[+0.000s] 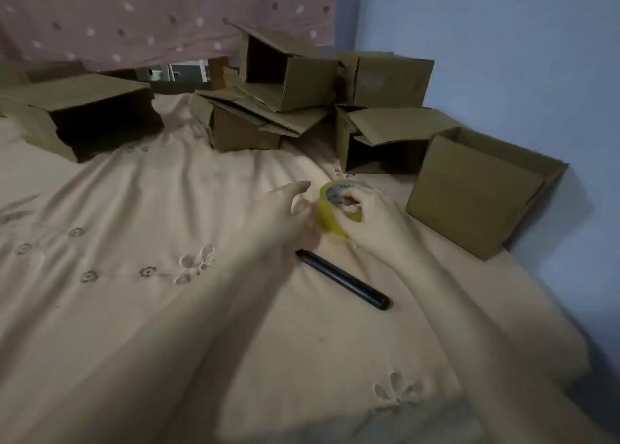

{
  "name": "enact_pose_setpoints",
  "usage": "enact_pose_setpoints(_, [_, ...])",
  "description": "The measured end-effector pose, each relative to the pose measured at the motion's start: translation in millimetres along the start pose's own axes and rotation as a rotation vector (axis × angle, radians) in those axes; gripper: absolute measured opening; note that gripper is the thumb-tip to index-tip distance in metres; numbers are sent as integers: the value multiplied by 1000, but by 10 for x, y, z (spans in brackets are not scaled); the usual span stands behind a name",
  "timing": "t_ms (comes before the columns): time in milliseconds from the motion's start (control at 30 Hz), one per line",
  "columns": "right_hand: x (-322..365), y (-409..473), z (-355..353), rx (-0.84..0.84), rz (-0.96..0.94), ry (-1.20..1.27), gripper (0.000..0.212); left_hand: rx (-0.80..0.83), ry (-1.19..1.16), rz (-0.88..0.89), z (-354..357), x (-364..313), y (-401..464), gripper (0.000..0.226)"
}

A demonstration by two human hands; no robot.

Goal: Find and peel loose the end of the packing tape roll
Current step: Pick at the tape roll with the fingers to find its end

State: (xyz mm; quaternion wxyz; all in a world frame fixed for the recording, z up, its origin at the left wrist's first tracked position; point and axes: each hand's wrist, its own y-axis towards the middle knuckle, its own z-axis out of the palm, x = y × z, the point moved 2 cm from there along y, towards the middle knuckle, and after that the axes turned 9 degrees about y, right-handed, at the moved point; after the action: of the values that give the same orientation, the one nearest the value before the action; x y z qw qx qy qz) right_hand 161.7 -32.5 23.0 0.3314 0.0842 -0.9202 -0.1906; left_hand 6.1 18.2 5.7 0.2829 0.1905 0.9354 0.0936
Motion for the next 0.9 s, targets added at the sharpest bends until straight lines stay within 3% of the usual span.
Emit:
enact_pose_setpoints(100, [-3, 73, 59, -35, 32, -76, 33, 12, -9, -11, 34, 30, 65, 56])
enact_pose_setpoints(200, [18, 129, 134, 18, 34, -171, 29, -3, -53, -22, 77, 79, 103, 39])
enact_pose_setpoints(367, [34, 229, 91, -35, 22, -73, 23, -77, -162, -56, 104, 173, 137, 29])
enact_pose_setpoints(467, [27, 319, -12, -112, 56, 120, 19, -149, -237, -49, 22, 147, 156, 26])
enact_pose_setpoints(600, [-54, 350, 37, -137, 138, 627, 21, -217, -346, -41, -78, 112, 156, 33])
enact_pose_setpoints(700, [-96, 349, 119, -131, 168, 912, 23, -142, -469, -36, -100, 117, 152, 35])
enact_pose_setpoints(800, [-82, 344, 142, -126, 144, 1046, 17, -29, -584, 34, -89, 78, 135, 30])
enact_pose_setpoints(900, [-82, 337, 159, -142, 128, 1076, 16, -24, -655, 63, -93, 48, 116, 26])
